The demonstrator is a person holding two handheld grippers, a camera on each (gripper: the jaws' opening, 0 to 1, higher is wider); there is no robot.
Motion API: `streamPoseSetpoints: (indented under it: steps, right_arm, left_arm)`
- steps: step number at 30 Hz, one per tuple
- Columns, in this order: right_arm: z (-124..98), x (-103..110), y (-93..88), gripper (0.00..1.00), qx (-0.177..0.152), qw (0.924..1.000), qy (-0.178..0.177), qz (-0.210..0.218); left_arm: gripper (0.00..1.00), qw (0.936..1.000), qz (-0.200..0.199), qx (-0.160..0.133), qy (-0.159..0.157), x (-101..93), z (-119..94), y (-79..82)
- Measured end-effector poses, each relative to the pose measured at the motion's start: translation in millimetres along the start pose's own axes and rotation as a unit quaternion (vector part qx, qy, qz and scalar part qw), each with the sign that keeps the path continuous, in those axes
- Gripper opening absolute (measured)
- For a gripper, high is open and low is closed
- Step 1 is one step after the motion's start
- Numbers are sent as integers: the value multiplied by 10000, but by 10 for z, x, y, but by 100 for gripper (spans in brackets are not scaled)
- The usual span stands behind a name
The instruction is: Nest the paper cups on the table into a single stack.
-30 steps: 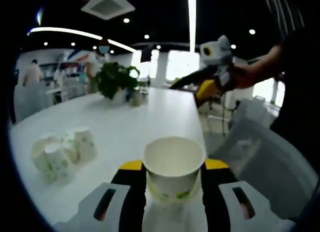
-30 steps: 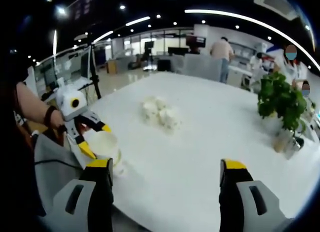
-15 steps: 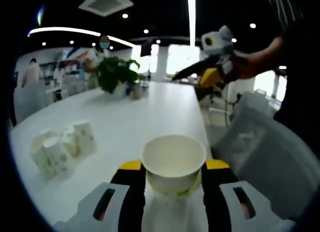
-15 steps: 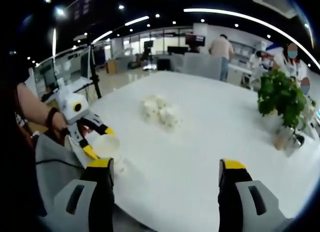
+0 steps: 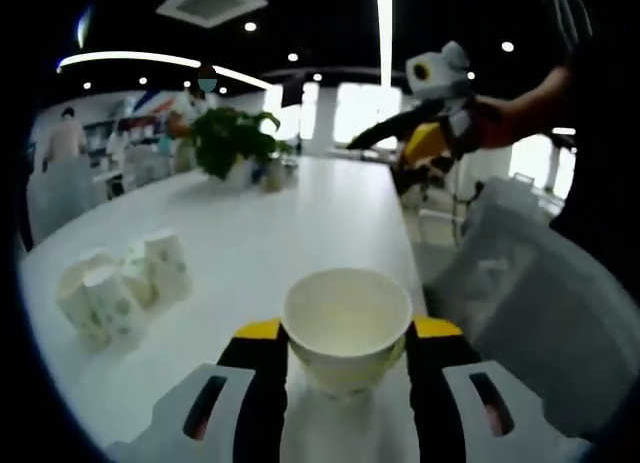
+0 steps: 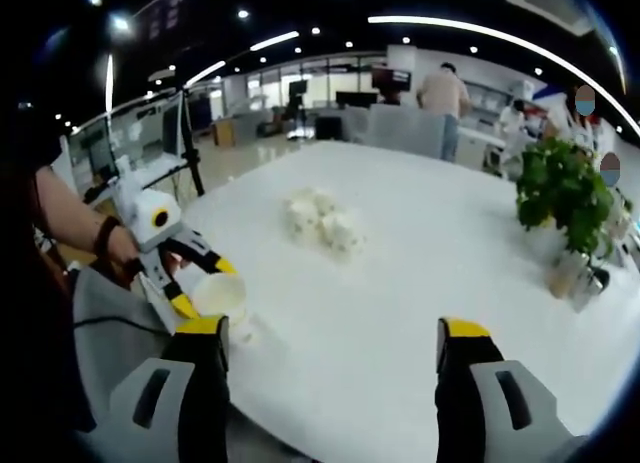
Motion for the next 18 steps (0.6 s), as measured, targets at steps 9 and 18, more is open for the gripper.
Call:
streamPoseSetpoints:
  steps: [9,18]
  right_arm:
    - [32,25,10,83,-7,10000,46,-9]
    - [50,45,8,83,-14,10000,78,-20]
  left_arm:
    - [50,9998,-177,65,-35,-25,-20,-56]
    - [51,9996,-266,65,3,-43,-68,-92]
Point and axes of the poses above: the point that each gripper's makers call its tool centre point, and the gripper's own axes: z roughly forward along the fingers, x roughly to its left, y roughly out of its top, the point moved 6 cm from there along -z, roughly backward along the fingers, and after that the axes turned 3 degrees about y, right-handed, at the moved point
